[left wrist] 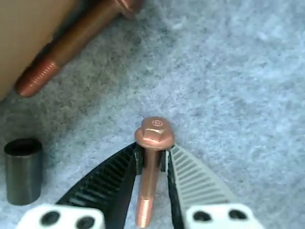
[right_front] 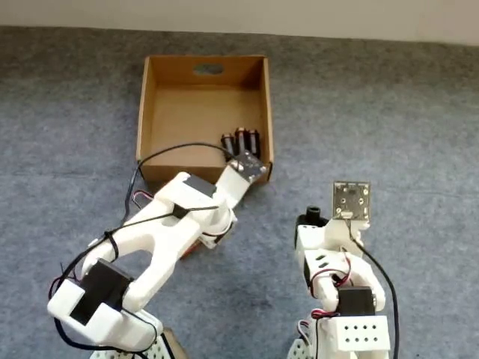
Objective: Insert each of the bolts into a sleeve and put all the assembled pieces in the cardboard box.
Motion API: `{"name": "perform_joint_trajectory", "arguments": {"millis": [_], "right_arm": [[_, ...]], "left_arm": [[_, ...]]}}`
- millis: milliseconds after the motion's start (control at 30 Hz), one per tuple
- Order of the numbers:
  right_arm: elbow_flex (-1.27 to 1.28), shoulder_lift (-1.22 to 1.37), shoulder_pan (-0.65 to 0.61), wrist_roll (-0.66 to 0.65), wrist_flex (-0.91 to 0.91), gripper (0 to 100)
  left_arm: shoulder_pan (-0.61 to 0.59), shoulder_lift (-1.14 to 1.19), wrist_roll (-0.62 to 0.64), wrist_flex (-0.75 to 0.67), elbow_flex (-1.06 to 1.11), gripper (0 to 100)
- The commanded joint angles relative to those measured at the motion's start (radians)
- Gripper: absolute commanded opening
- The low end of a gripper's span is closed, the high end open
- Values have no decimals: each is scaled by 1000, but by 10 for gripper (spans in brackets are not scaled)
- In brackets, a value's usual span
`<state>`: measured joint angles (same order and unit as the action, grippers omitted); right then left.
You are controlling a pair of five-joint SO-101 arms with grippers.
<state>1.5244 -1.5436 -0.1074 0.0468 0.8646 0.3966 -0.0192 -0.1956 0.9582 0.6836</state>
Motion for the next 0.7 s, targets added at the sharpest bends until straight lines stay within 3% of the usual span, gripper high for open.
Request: {"name": "perform_joint_trajectory", "arguments": {"millis": [0,367,467,667], "right_arm": [[-7,-12,12,9,-18,6],[-7,-12,12,9,-18,6],[-7,-12,12,9,-18,6],[-7,-12,8,9,-18,6]], "left_arm": [[-8,-1,9,-71,8,98],[-2,-1,5,-115,-5,91],[-7,-1,9,-112,-4,4],[-10,-12,9,-109,-5,9]]}}
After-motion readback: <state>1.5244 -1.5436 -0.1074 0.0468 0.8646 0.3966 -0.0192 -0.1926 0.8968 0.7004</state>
